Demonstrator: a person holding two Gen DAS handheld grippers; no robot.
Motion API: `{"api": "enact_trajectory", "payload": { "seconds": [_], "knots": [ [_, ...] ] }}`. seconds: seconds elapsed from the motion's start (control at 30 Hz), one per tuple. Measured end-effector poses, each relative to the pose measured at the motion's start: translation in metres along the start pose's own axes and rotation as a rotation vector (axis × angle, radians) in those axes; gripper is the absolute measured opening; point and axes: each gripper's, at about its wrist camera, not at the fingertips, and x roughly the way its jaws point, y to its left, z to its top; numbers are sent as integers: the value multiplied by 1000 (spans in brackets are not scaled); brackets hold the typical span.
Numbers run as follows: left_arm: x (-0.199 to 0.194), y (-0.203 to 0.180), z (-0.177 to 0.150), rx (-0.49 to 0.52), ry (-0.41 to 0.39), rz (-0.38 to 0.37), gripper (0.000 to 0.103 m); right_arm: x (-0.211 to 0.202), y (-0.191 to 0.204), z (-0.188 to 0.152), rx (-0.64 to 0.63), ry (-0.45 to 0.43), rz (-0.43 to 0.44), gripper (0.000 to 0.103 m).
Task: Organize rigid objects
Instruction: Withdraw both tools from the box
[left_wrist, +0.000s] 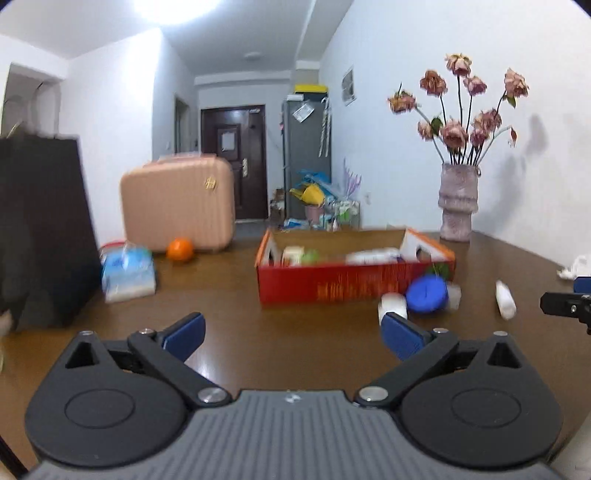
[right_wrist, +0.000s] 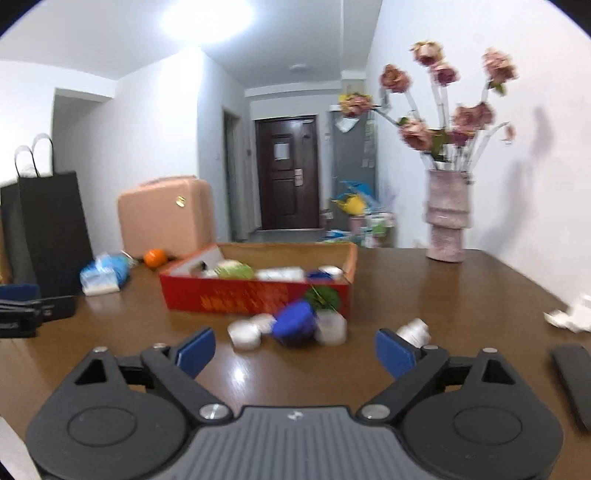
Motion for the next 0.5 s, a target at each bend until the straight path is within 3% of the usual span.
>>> {"api": "enact_trajectory", "payload": {
  "seconds": [0.07, 0.17, 0.27, 0.5],
  "knots": [
    [-9, -5, -23, 12, 56, -27, 103, -11, 3, -19, -1, 27, -30, 93],
    [-12, -11, -40, 31, 102, -36, 103, -22, 7, -35, -11, 59, -7, 93],
    [-12, -17, -40, 30, 103, -54, 103, -30, 13, -39, -43, 59, 11, 93],
    [-2, -21, -44, 15, 148, -82, 103, -27, 8, -43, -51, 71, -36, 93]
  ]
}}
